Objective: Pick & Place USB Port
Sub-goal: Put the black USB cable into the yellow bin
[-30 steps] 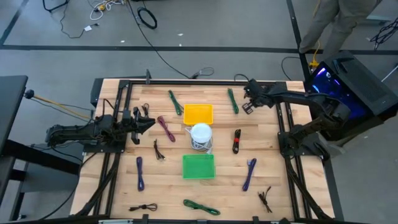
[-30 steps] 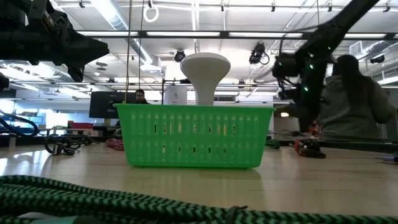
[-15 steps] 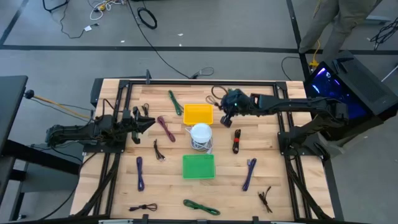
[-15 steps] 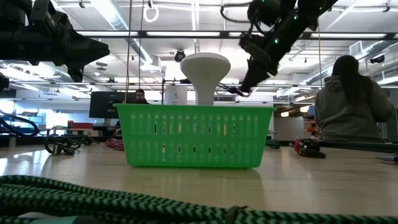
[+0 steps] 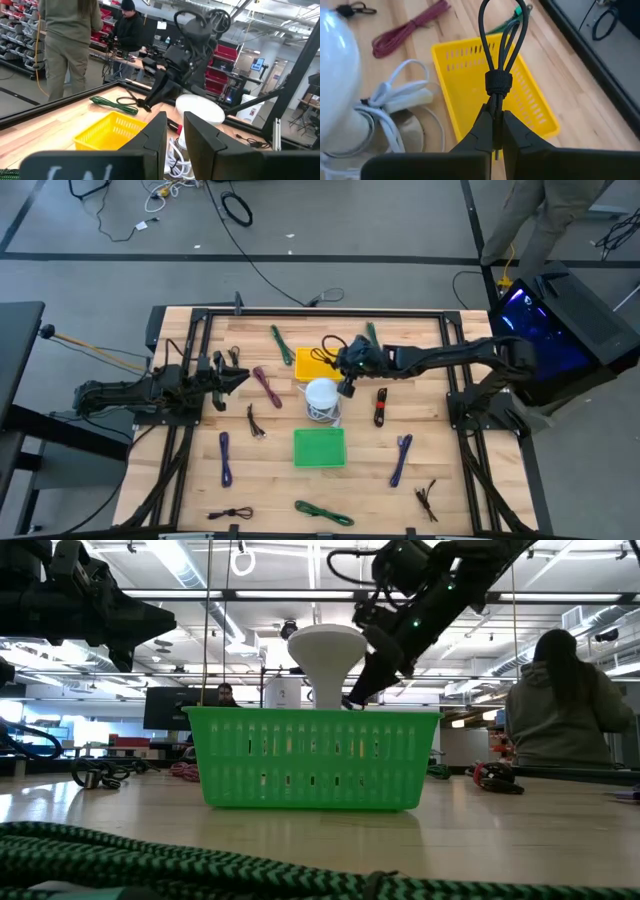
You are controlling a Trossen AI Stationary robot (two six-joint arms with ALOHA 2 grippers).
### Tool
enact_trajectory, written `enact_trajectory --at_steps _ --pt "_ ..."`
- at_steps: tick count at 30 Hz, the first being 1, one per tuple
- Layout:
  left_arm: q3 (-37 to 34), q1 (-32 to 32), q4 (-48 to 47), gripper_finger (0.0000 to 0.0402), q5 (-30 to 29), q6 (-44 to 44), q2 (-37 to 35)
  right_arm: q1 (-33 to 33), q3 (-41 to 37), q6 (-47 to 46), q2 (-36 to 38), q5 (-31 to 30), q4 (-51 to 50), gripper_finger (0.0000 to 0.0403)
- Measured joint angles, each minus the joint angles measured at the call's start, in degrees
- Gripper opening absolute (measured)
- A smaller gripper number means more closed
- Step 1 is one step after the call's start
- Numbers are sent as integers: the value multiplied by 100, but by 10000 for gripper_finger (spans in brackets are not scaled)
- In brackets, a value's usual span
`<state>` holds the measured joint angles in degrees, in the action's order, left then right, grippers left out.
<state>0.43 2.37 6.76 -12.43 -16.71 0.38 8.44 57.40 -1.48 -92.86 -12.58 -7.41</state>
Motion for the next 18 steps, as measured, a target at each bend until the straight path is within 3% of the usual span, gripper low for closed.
enact_trajectory --at_steps 7,18 --pt "0 0 -24 69 0 -2 0 30 103 52 -469 -32 328 9" --pt "0 1 -47 69 0 -7 0 423 114 86 -433 -36 192 9"
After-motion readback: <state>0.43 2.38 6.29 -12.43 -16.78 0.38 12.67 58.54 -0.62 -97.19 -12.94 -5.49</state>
